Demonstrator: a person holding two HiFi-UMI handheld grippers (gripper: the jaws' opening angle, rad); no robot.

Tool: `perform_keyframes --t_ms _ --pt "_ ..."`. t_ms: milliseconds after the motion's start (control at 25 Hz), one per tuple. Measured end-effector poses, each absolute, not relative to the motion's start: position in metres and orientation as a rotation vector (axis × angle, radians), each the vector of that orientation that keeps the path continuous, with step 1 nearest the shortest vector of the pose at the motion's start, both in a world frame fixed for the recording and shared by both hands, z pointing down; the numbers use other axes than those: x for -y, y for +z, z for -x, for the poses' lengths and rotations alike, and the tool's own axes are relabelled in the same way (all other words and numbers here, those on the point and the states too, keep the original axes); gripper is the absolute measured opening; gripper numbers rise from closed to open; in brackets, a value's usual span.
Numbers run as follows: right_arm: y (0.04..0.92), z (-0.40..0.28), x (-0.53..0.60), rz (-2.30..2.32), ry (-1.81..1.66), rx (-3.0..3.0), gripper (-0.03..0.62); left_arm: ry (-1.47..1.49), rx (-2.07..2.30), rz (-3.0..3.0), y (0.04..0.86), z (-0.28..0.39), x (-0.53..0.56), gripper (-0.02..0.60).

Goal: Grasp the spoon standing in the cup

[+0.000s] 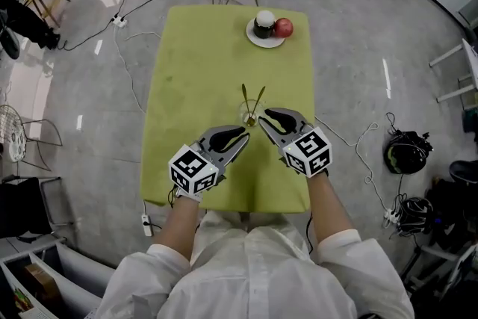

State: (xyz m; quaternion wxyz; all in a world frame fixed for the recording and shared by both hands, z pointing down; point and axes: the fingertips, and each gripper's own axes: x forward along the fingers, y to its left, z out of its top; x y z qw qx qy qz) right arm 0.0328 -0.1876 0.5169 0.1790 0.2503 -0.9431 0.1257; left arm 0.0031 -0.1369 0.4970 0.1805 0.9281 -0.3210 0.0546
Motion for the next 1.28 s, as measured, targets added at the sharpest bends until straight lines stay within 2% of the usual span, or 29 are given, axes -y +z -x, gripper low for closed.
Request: perform_keyframes --t_ms 400,600,1280 --pt "0.532 -0.031 0.212 -0.677 0.366 2.623 0.1 0.155 0.906 -2.601 0.501 -0.005 0.14 0.067" --pt "0.541 -0.027 0.219 -0.655 0.381 2.604 0.124 0.154 0.907 -2.595 0.502 -0.005 0.141 0.069" --pt "0.56 -0.023 0.245 -0.594 0.379 2.562 0.115 0.176 0.896 -2.595 0.504 -0.003 0.14 0.071"
